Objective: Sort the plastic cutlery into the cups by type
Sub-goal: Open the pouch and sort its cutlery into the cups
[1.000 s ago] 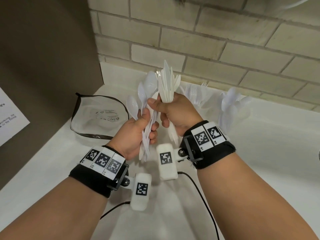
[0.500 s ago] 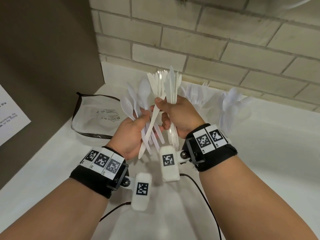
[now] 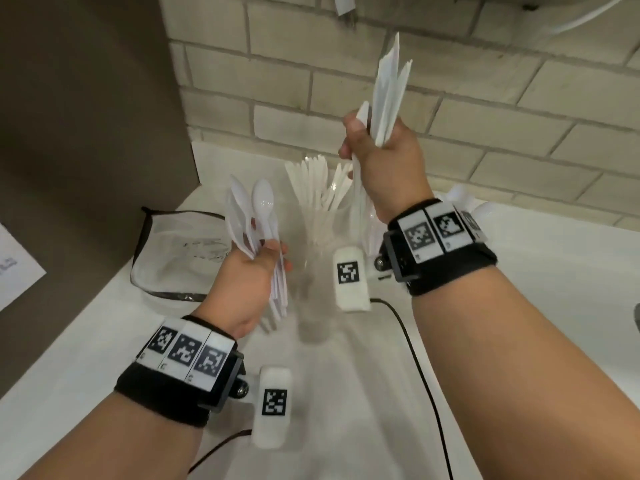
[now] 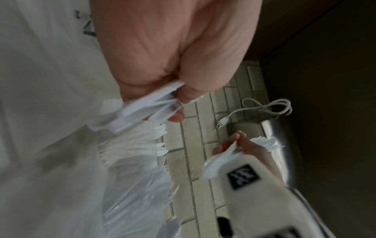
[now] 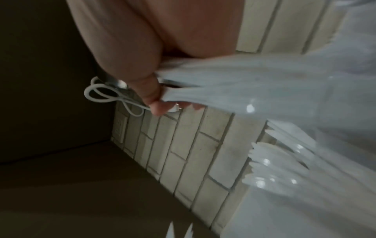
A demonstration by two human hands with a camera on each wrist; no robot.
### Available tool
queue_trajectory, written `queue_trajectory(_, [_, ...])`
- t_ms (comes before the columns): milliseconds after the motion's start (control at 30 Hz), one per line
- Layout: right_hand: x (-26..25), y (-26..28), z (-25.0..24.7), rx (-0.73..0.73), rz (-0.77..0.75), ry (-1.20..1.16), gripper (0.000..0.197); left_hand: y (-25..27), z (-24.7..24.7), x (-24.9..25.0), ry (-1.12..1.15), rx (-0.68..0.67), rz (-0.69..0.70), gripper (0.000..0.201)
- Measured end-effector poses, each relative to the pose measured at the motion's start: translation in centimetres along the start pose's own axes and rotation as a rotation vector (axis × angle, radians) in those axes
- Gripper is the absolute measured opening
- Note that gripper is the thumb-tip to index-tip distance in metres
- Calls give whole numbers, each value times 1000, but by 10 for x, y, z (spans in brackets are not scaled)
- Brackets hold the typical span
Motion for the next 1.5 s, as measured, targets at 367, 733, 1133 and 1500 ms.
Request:
queue_trajectory(367, [26,-64,38,143,-140,18,29,2,-12,-2,-53,17,-44,23])
queue_trajectory(733, [95,-62,57,-14,72,82,56,-2,-3,2,-62,-5,-54,23])
queue_trajectory(1133, [34,11,39,-144,44,114,6,10,23,-5,96,-116,-186,16])
queue_trajectory(1500, [66,83,36,-302,240,232,22,32,51,-2,111,-240,-208,15])
Point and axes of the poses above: each hand's wrist, its own y-axis away from the middle knuckle, its own z-axis out of the palm, x = y × z, the point moved 10 cm from there along -y, towards the middle knuckle, and after that the axes turned 6 degrees about y, right-handed, at the moved point
